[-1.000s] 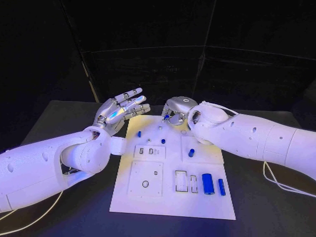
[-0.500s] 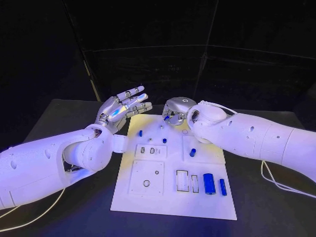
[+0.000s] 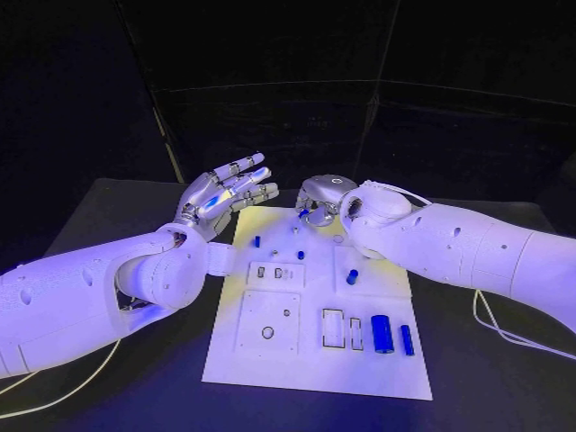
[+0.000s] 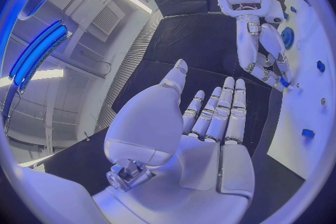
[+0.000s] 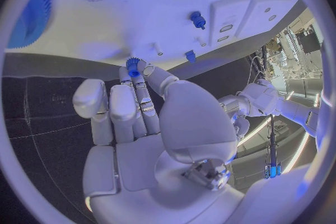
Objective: Assemble the parts on the task board
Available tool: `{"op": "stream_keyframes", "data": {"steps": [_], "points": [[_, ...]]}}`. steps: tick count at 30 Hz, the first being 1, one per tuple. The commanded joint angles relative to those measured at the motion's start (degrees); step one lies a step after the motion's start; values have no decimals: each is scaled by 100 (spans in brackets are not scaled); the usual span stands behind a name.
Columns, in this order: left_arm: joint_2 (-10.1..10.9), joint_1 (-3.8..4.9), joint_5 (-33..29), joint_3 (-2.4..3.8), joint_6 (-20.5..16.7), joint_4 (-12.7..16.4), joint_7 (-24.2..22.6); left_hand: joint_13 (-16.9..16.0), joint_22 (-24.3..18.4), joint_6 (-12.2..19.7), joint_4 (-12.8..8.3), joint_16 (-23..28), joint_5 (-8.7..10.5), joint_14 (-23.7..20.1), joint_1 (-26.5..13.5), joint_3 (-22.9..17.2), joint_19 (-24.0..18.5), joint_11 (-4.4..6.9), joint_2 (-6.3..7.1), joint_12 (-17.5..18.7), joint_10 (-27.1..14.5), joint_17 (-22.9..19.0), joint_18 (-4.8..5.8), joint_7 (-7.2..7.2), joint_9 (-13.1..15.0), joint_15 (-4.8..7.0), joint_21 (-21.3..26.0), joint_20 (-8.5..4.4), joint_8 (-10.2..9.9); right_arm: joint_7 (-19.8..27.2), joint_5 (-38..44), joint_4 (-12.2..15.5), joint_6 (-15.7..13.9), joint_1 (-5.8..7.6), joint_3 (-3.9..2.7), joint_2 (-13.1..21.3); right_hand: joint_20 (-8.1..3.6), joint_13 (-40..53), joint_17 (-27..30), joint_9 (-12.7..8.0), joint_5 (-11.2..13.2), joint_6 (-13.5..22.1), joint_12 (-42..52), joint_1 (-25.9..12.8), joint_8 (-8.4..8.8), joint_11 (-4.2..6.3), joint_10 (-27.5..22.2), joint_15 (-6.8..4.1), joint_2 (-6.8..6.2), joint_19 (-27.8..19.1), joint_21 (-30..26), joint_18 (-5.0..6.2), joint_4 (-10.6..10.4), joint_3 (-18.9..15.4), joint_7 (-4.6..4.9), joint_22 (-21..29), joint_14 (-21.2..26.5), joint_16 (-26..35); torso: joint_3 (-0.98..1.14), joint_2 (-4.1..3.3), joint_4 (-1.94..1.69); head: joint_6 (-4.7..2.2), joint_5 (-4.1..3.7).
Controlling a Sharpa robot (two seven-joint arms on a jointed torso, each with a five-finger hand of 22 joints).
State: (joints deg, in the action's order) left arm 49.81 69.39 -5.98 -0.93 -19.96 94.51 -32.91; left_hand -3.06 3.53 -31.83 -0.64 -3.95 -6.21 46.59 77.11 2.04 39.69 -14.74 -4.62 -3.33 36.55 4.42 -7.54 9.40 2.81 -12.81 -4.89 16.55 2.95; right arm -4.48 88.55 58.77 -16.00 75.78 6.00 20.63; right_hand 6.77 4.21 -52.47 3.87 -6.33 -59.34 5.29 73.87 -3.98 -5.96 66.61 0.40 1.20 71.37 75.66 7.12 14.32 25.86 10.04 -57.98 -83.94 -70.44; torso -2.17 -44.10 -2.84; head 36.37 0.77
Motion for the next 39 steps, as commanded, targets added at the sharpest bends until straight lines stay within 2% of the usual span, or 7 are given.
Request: {"op": "stream_keyframes", "data": {"steps": [1,7,18,22,26,32,39], "points": [[-5,11,4,6,7,10,-96,0,6,13,-10,8,28,-10,-10,-5,23,10,-44,2,23,-5,-51,733,-3,1,-7,1,-14,49,0,-16,10,-4,7,-23,14,0,9,-2,24,21,3,13,18,0,-19,46,-51,-35,32,-63,-9,27,25,5,-25,-13,-1,0,-6,-10,8],[-8,12,4,6,12,10,-94,0,6,13,-10,8,28,-10,-10,-5,23,10,-44,2,23,-5,-51,733,-3,1,-7,1,-14,59,23,-38,-80,-4,7,-54,15,3,12,1,17,16,7,29,13,4,-12,45,-48,-36,36,-64,-15,53,22,-1,-23,-15,-3,3,-4,-13,18],[-15,16,4,6,17,8,-74,0,5,16,-13,8,28,-10,-9,-8,21,9,-49,2,21,-5,-51,733,-3,1,-3,1,-14,40,36,-102,166,-4,7,-113,17,2,18,1,41,26,3,17,14,-1,-20,47,-100,-47,37,-62,-32,61,26,6,-20,-18,-5,-2,-7,-11,60],[-16,19,4,6,18,7,-57,0,5,20,-15,8,27,-10,-8,-9,19,9,-51,3,16,-5,-51,733,-4,0,-2,1,-14,-10,46,-152,240,-4,7,-148,29,-15,85,-10,58,102,-44,-19,36,-27,-107,66,-166,-83,21,-56,-79,75,51,45,-1,10,-7,-1,-6,-9,78],[-20,20,4,6,23,16,-42,1,5,23,-20,8,27,-11,-3,-12,20,9,-55,3,13,-5,-50,733,-4,0,1,1,-15,-100,90,-204,265,-4,7,-176,52,-28,141,-16,79,199,-86,-63,44,-63,-198,95,-238,-121,1,-49,-136,79,88,89,15,33,-8,-2,-8,28,81],[-21,21,4,6,32,26,-30,1,5,23,-20,8,27,-11,-3,-12,20,9,-55,3,13,-5,-50,733,-4,0,1,1,-15,-143,116,-230,259,-4,7,-186,117,-59,289,-15,62,392,-159,-119,37,-154,-532,167,-398,-229,-72,-24,-225,59,162,229,62,104,-5,-1,-3,19,123],[-11,21,4,6,28,24,-22,1,5,23,-20,8,27,-11,-3,-12,20,9,-55,3,13,-5,-50,733,-4,0,1,1,-15,-125,123,-152,128,-3,7,-124,172,-54,441,-10,-11,554,-128,-150,29,-210,-774,217,-541,-339,-159,8,-327,-59,214,391,105,176,-5,-1,-3,19,122]]}}
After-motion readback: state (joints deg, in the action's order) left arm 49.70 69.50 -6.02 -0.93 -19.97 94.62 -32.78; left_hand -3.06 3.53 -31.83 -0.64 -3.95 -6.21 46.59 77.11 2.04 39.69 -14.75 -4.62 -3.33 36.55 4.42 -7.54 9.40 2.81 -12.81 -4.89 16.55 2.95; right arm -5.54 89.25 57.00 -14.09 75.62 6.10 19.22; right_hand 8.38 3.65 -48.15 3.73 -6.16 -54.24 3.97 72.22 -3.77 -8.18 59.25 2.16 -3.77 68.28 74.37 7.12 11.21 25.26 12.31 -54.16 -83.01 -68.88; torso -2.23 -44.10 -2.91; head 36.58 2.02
